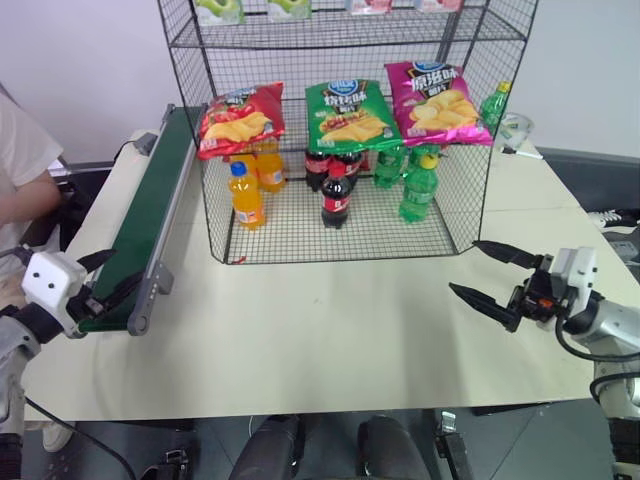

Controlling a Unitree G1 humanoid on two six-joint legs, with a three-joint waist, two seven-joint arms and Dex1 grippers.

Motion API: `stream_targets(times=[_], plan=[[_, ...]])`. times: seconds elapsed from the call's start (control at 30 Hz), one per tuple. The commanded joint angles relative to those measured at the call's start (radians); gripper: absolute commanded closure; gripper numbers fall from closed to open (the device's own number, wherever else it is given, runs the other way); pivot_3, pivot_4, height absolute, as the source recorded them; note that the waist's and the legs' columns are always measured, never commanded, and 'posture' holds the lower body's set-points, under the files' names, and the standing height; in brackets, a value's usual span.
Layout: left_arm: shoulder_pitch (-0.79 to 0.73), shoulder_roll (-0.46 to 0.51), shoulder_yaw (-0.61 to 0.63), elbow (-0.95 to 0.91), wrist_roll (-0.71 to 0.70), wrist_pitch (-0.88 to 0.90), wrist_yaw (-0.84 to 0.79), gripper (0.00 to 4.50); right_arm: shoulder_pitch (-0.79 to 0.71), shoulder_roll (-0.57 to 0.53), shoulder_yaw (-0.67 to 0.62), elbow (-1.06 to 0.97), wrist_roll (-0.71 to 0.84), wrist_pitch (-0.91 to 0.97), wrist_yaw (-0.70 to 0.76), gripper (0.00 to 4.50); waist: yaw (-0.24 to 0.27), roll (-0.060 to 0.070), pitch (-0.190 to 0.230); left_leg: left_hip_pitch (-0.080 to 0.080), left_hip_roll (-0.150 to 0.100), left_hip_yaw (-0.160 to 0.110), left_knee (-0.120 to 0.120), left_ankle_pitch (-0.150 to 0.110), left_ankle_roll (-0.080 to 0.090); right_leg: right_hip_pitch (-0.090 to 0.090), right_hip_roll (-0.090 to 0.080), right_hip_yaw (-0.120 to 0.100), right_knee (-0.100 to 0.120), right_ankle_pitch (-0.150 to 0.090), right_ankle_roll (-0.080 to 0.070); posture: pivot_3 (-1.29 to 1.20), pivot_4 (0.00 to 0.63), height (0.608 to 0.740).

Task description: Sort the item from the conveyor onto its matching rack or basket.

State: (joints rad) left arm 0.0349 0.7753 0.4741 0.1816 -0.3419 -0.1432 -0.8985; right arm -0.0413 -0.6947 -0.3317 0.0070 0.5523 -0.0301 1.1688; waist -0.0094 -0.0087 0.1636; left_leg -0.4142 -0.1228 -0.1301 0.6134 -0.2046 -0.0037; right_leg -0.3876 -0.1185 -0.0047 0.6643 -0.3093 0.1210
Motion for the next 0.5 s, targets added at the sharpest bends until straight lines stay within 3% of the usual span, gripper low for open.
stream_targets(times=[0.03, 0.2, 0.5], plan=[[-0.011, 0.020, 0.013, -0.004, -0.003, -0.039, -0.012, 1.43, -0.018, -0.001, -0.007, -0.001, 0.003, -0.019, 0.003, 0.00, 0.000, 0.000, 0.000, 0.000, 0.000, 0.000, 0.000, 0.000, 0.000, 0.000, 0.000, 0.000, 0.000, 0.000, 0.000, 0.00, 0.150, 0.740], [-0.004, 0.027, 0.008, 0.006, 0.027, -0.030, 0.011, 1.43, -0.022, -0.001, -0.002, 0.007, -0.001, -0.026, 0.006, 0.00, 0.000, 0.000, 0.000, 0.000, 0.000, 0.000, 0.000, 0.000, 0.000, 0.000, 0.000, 0.000, 0.000, 0.000, 0.000, 0.00, 0.150, 0.740], [0.009, 0.023, 0.036, -0.018, -0.066, 0.044, -0.049, 1.43, -0.023, 0.006, 0.007, 0.016, -0.006, -0.036, 0.009, 0.00, 0.000, 0.000, 0.000, 0.000, 0.000, 0.000, 0.000, 0.000, 0.000, 0.000, 0.000, 0.000, 0.000, 0.000, 0.000, 0.00, 0.150, 0.740]])
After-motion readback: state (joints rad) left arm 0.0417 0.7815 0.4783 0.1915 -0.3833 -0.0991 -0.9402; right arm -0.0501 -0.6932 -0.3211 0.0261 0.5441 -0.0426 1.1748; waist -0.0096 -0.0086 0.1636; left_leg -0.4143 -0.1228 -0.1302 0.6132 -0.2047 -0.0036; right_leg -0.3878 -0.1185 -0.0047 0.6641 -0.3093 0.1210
